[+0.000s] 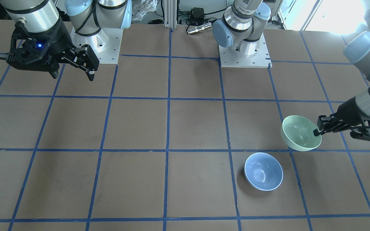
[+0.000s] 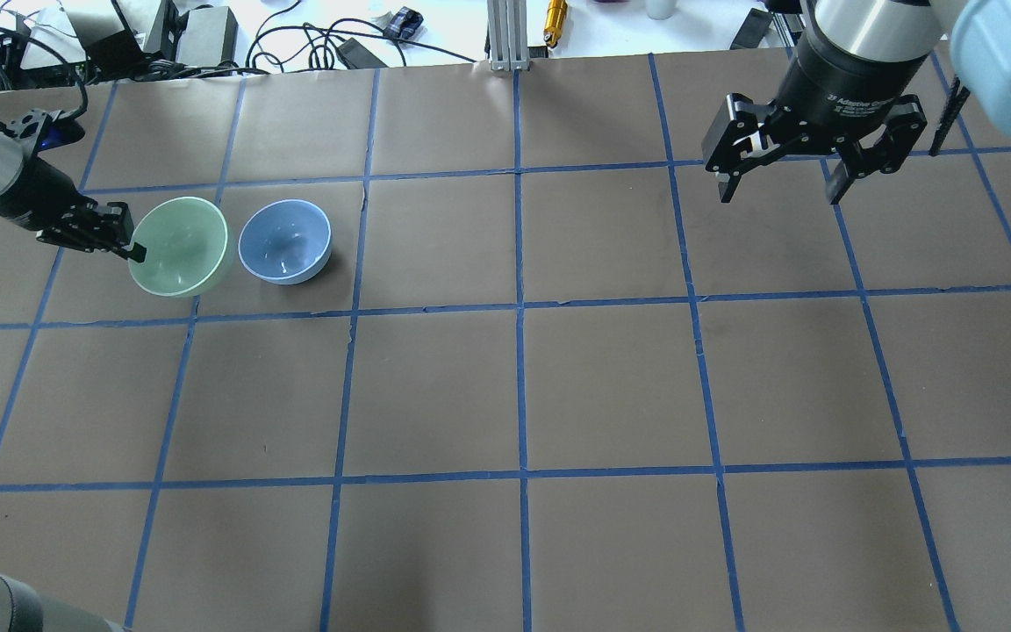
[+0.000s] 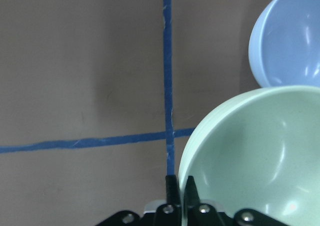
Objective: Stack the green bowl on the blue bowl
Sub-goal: 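Lower the green bowl into the blue bowl with the left gripper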
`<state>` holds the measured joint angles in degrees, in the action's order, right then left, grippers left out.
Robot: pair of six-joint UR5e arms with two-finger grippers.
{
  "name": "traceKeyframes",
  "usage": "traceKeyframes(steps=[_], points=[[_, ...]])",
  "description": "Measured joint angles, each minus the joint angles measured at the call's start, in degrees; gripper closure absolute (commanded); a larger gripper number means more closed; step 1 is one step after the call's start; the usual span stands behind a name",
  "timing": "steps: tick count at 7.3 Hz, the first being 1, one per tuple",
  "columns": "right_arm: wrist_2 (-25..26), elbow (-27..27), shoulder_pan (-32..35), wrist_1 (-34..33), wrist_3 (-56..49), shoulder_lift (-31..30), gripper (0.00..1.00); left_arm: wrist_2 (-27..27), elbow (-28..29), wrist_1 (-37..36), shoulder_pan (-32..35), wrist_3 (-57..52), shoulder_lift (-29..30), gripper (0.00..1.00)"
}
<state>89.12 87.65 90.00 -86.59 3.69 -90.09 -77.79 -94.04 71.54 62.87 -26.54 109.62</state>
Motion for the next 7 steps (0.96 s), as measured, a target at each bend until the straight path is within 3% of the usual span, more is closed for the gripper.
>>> traceKeyframes(steps=[3, 7], points=[[0.0, 0.0, 0.0, -0.01, 0.0, 0.0, 0.0, -0.33, 3.93, -0.93, 6.36, 8.92, 4.78, 0.91], [0.0, -0.02, 0.0, -0.02, 0.0, 0.0, 0.0, -1.85, 4.93, -2.56, 8.02, 12.82, 7.46, 0.9]])
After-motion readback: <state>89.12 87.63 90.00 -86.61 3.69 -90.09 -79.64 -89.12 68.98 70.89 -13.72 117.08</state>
